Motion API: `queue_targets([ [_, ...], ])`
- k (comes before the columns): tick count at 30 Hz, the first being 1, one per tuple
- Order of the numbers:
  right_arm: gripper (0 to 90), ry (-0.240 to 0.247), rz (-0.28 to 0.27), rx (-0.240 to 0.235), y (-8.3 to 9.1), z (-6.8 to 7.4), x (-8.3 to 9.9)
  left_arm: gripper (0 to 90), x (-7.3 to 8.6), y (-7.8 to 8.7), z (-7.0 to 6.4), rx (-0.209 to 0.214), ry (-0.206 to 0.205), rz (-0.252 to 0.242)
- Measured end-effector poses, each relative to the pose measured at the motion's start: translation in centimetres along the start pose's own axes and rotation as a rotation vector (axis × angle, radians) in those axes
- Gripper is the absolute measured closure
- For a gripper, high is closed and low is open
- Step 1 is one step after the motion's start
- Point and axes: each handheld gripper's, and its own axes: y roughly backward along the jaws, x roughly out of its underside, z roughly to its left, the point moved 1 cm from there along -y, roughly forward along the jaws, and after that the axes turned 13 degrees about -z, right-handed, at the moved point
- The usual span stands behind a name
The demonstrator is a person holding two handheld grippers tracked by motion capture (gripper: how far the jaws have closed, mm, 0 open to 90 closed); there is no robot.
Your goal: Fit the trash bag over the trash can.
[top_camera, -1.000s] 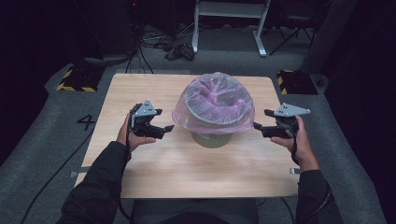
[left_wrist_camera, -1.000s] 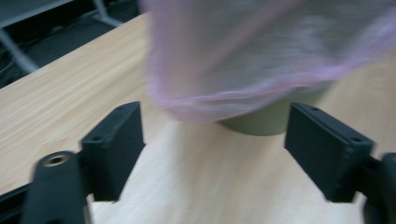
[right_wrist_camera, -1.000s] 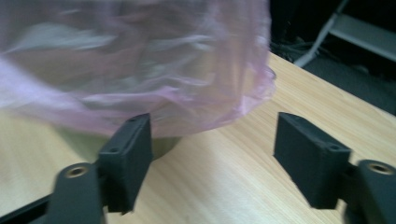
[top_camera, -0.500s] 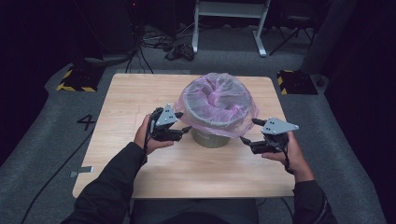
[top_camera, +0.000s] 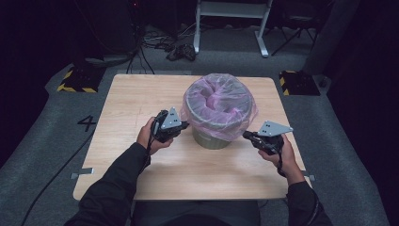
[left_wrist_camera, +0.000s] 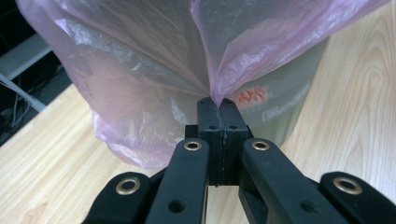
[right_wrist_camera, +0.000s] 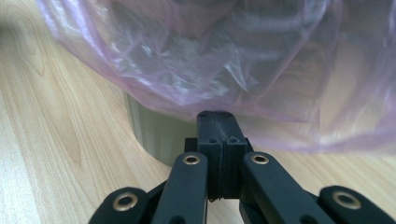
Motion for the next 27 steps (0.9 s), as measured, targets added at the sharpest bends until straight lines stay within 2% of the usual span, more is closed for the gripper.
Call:
queue_targets([
  [4,90.0,-0.026,-0.004,-0.007,-0.1,0.2,0.8,90.0,0.5,-0.2,-0.1,0.0,0.008,-0.001],
  [5,87.2,-0.031,-0.005,-0.008,0.0,0.3,1.1,89.8,0.6,-0.1,-0.1,-0.002,0.01,-0.003],
  [7,68.1,-0.034,-0.013,0.008,0.1,0.5,1.3,88.6,0.7,0.0,-0.1,-0.004,0.024,-0.014],
  [8,50.9,-0.044,-0.024,0.023,0.2,0.6,1.4,87.7,0.6,0.1,-0.1,-0.001,0.026,-0.023],
  [9,42.1,-0.056,-0.027,0.039,0.4,0.6,1.3,87.2,0.6,0.2,-0.1,-0.005,0.026,-0.03],
  [11,28.3,-0.045,-0.04,0.079,0.8,0.7,1.0,87.4,0.5,0.4,-0.2,-0.006,0.03,-0.04],
  [13,23.5,-0.021,-0.064,0.124,1.2,1.1,0.4,86.7,0.4,0.6,-0.3,-0.002,0.03,-0.05],
  [16,19.5,0.006,-0.069,0.175,1.2,1.3,-0.1,87.0,0.3,0.6,-0.5,0.001,0.032,-0.054],
  [18,16.8,0.016,-0.068,0.19,0.9,1.1,-0.2,87.3,0.2,0.6,-0.5,0.003,0.031,-0.058],
  [22,17.5,0.056,-0.067,0.193,0.0,0.7,-0.8,89.1,-0.1,0.7,-0.4,0.009,0.02,-0.065],
  [23,22.3,0.061,-0.063,0.193,-0.1,0.6,-0.9,89.4,-0.1,0.6,-0.4,0.011,0.022,-0.065],
  [26,51.5,0.106,-0.045,0.145,-0.7,0.4,-1.2,89.8,-0.1,0.4,-0.4,0.011,0.026,-0.067],
  [27,64.7,0.106,-0.043,0.127,-0.8,0.3,-1.2,89.9,-0.1,0.3,-0.4,0.01,0.016,-0.06],
])
